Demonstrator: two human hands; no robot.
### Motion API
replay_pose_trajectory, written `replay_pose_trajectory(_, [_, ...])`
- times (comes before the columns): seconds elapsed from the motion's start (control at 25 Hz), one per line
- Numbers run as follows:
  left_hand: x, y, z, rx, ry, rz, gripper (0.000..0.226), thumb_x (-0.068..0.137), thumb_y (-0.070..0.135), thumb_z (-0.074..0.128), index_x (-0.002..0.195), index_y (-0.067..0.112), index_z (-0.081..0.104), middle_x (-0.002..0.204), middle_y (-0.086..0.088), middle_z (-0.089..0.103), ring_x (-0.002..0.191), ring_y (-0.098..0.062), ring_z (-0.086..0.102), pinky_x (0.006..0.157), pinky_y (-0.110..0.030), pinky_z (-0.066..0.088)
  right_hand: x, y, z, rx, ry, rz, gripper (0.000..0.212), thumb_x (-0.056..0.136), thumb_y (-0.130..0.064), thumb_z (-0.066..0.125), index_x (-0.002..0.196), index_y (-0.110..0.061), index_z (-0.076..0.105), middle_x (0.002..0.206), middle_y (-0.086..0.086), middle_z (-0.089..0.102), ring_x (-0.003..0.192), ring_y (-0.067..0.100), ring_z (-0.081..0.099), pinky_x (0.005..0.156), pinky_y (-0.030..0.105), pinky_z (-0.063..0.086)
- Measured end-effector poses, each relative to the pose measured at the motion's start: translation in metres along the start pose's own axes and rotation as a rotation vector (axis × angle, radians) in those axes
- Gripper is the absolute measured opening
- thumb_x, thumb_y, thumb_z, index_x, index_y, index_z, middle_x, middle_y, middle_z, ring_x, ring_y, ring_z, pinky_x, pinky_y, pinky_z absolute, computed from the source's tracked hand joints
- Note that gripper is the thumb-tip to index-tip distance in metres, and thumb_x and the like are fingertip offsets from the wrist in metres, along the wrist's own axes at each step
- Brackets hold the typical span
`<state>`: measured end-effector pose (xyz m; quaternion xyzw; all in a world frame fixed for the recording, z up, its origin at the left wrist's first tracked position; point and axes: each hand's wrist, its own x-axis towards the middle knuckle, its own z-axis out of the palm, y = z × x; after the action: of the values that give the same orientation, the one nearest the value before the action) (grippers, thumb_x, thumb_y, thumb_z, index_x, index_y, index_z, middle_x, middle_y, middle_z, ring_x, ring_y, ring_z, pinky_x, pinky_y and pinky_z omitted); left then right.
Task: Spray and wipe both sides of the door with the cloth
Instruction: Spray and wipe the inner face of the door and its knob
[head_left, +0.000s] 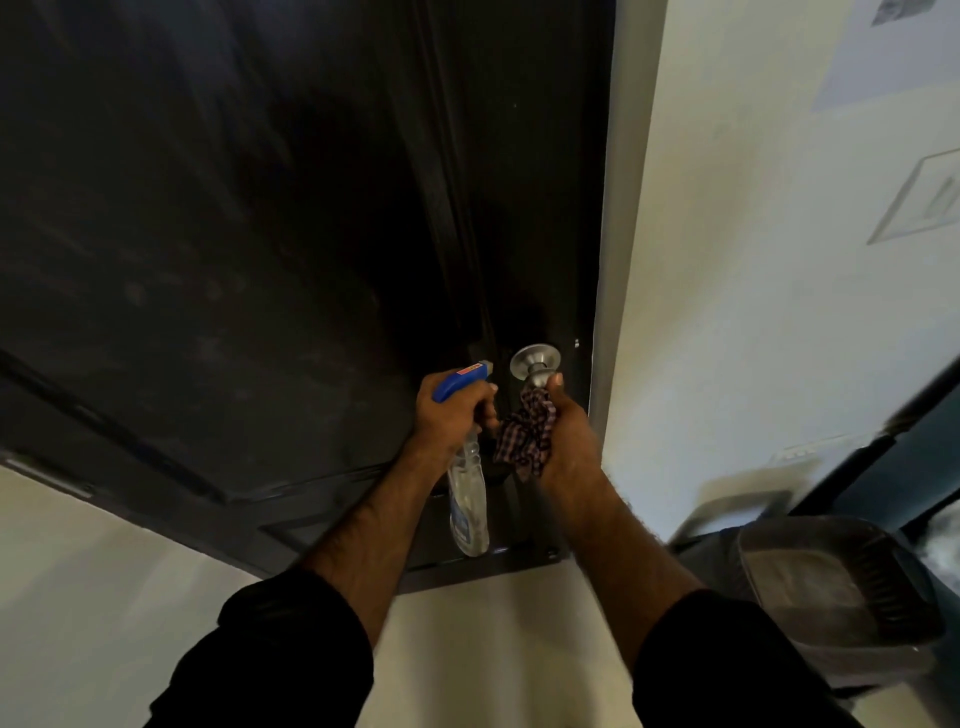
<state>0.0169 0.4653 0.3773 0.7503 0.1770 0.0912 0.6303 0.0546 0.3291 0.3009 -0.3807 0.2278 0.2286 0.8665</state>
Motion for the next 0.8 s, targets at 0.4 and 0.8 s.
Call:
replay_pose_trajectory(0.4, [0.010,0.003,0.000,0.009,0.009,0.005,0.020,0.097,0.004,0.065,0.091,-0.015,0.068,0.068,-0.017,0.063,0.057,-0.022,0.062,0.053,-0.023,0.053,0.020,-0.015,0.016,-0.119,0.103,0.015,0.061,0.078,-0.060,0.070,0.122,-0.018,0.074,0.124,0.016,0.077,0.113,0.039,0.073,0.105,0.061,0.056])
replay_pose_trajectory(0.8, [-0.018,-0.005,0.012,-0.014,-0.005,0.017,0.018,0.095,0.002,0.066,0.087,-0.015,0.067,0.070,-0.021,0.062,0.061,-0.028,0.063,0.054,-0.021,0.055,-0.020,-0.016,-0.030,-0.056,-0.028,0.024,0.066,0.095,-0.064,0.065,0.134,-0.011,0.069,0.129,0.018,0.074,0.124,0.039,0.067,0.114,0.060,0.048])
